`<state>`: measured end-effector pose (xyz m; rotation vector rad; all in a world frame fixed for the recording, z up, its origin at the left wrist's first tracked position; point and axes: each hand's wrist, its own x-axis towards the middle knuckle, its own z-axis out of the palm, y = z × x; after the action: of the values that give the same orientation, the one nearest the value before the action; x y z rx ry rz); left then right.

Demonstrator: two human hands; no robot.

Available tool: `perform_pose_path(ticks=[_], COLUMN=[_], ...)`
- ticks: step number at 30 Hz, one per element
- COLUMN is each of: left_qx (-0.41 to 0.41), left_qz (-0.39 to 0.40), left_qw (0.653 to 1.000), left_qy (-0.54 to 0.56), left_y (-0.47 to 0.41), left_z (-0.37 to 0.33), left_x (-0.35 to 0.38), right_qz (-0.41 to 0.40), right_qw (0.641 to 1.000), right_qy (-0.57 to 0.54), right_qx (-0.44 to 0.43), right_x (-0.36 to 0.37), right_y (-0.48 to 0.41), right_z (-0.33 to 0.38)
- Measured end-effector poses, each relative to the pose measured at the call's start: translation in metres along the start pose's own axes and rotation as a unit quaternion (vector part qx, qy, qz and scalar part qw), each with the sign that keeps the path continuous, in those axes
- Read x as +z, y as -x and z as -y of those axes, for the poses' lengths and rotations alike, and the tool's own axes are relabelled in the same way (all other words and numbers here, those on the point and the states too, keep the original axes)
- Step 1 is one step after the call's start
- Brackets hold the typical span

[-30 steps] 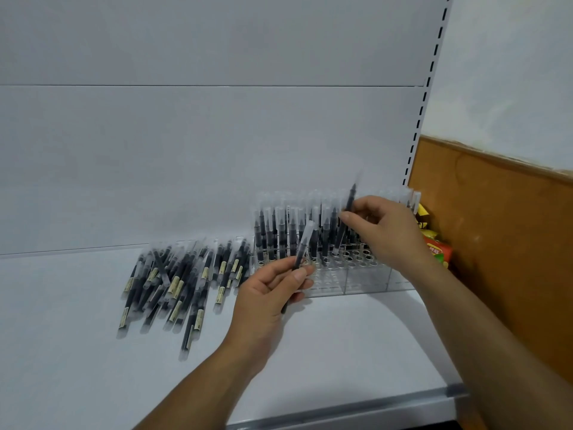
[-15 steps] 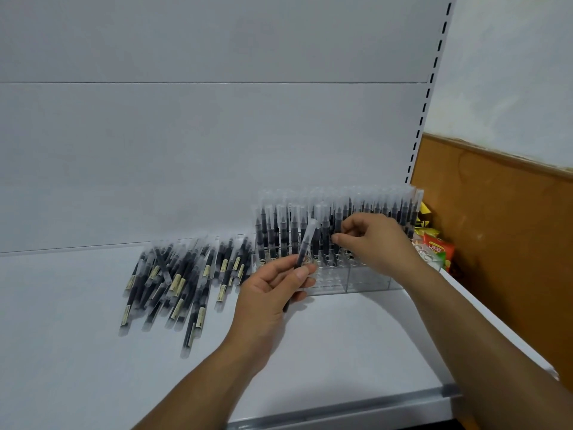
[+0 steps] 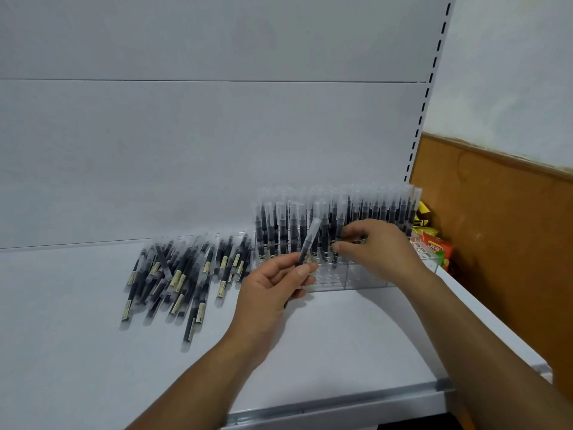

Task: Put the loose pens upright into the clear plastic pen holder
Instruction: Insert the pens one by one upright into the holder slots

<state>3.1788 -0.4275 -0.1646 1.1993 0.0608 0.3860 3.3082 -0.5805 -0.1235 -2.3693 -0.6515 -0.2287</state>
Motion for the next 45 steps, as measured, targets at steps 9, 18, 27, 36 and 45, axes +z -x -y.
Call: perform_pose_path(ticks=[9,18,27,36,45], left_qx=[0.029,0.076,0.22,0.195,0.207], left_qz=[0.036,0.033,0.016,0.02,0.011], left_qw=[0.998,0.983,0.779,0.699,0.691], left_qy=[-0.05,-0.166,-0.587,-0.688,-0.692], left_y=[0.003,0.007,0.008,0.007,0.001], left_z=[0.003,0.008,0.017,0.023,0.021], left_x=[0.005,0.004,0.004,0.002,-0.002], right_qz=[0.024,0.057,-0.14,-0.151,-0.036], right_qw=[0.965,0.92,0.946,0.976,0.999], right_qy=[-0.248,-0.385,-0.291,-0.158,-0.031], right_qx=[-0.079,-0.041,-0.019,-0.016,-0.009], right_x=[0.0,-0.002,-0.039,-0.036,-0.011], right_y=[0.045,0.045,0.013,-0.008,-0.01], right_z=[0.015,0.022,0.005,0.003,-0.003])
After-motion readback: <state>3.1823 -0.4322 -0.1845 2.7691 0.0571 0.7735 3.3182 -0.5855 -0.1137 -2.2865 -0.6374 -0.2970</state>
